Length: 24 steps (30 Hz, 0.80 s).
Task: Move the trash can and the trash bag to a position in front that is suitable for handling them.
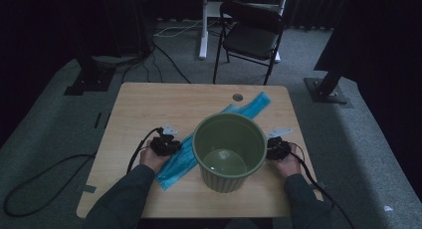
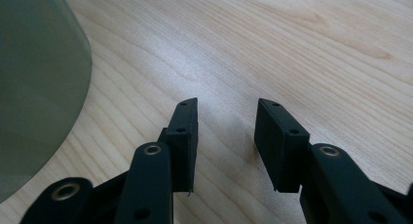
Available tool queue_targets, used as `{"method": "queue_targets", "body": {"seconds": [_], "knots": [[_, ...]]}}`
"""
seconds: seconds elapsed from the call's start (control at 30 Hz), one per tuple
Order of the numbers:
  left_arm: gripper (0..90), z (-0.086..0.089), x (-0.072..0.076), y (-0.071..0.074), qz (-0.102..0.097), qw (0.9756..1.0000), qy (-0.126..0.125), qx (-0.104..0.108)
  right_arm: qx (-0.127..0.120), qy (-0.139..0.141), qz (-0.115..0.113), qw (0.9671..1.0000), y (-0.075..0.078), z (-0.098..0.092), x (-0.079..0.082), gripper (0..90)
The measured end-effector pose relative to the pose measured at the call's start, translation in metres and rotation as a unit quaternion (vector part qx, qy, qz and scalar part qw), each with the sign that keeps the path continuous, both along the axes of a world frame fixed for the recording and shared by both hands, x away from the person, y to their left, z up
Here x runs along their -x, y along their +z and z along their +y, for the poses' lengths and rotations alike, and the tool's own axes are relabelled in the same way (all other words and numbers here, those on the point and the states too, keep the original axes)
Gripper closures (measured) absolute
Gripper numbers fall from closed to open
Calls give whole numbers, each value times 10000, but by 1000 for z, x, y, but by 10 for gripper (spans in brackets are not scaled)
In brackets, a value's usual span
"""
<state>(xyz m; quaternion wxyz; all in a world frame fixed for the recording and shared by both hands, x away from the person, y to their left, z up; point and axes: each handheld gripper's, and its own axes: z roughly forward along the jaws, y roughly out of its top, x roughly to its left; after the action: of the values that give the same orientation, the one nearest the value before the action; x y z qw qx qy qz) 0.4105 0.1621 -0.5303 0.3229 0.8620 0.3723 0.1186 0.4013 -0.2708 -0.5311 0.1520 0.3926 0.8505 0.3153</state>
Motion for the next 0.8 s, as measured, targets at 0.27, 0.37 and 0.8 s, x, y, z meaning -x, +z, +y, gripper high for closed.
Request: {"method": "queue_targets", "body": {"seconds": [0.27, 0.37, 0.8], "knots": [[890, 14, 8, 4, 133, 9995, -143, -229, -32, 60, -14, 10000, 3, 1, 2, 594], [889, 23, 13, 6, 208, 9993, -135, -266, -31, 105, -23, 9999, 4, 2, 4, 594], [683, 63, 38, 24, 42, 9999, 70, -82, -209, 289, 32, 9994, 15, 5, 14, 587]]}}
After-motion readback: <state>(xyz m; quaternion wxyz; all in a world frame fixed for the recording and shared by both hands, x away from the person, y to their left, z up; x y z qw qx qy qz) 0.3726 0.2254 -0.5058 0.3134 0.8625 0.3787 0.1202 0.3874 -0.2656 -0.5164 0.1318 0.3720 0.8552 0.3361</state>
